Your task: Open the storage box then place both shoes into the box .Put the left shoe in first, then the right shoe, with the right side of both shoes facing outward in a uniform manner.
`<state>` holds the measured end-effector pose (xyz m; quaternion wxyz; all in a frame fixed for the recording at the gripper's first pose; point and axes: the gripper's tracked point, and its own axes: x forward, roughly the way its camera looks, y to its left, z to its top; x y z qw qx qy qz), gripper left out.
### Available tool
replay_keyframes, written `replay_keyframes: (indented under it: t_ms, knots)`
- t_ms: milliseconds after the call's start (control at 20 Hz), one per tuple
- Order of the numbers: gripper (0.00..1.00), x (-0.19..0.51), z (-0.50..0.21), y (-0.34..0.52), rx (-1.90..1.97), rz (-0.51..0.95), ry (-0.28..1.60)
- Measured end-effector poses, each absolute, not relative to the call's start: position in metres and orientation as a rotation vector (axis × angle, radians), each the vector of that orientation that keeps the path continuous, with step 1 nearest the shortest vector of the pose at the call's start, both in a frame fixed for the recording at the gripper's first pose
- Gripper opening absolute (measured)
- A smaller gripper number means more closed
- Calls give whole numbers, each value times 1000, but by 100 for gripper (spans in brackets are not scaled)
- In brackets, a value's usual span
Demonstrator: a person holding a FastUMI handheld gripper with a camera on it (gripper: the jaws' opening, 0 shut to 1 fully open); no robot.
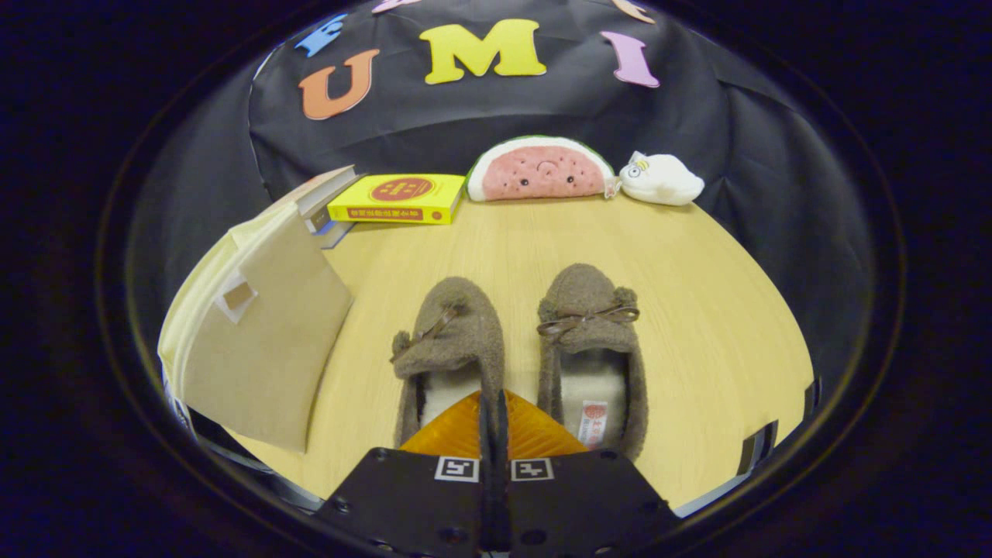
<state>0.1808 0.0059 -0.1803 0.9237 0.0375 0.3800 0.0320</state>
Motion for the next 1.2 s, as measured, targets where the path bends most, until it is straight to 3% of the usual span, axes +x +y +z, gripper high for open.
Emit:
replay_keyframes:
  t_ms: [700, 950, 1200]
  knots:
    - [0, 136, 15, 54, 243, 53, 490]
    - [0, 136, 37, 125, 263, 98, 467]
    - [0, 145, 12, 218, 243, 166, 519]
